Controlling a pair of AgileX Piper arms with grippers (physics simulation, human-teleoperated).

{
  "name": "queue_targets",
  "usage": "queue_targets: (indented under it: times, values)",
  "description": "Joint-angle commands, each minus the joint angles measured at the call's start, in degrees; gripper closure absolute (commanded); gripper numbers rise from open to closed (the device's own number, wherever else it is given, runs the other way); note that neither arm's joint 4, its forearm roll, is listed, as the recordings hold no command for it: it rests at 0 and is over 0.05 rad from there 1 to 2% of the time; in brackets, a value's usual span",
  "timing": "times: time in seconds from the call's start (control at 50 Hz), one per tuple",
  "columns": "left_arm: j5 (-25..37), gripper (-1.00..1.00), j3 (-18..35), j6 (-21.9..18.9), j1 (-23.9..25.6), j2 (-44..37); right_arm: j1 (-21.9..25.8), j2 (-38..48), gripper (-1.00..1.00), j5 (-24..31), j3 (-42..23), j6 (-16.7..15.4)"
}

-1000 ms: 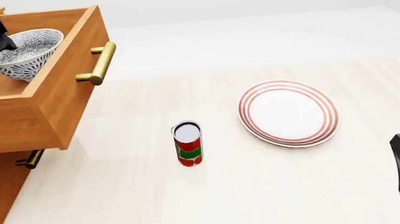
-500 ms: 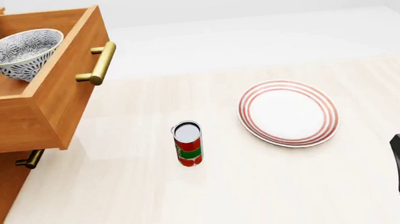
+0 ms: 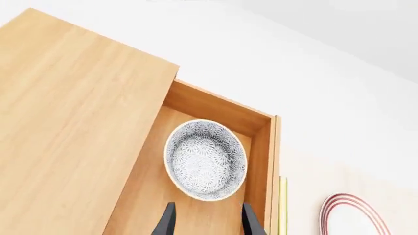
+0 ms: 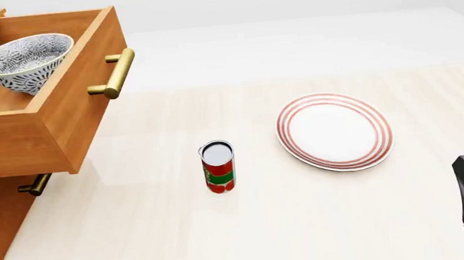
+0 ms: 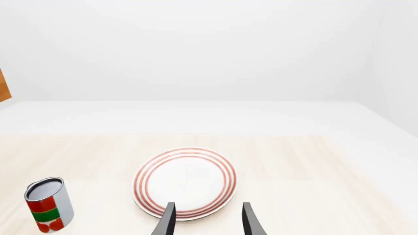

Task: Put the bowl in the top drawer of the cabinet.

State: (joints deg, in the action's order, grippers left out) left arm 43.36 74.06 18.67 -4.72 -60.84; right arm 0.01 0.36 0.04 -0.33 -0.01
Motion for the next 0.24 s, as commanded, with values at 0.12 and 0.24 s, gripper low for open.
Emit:
queue_targets:
  times: [0.12,0.24]
  values:
    - [2.61,-1.00,-4.25,-0.51,4.52,8.53,-0.01,0.00,-1.00,0.00,0.00,0.00]
    - [2.94,-1.00,-7.08,-0.21,7.20,12.44,0.00,0.00,-1.00,0.00,0.00,0.00]
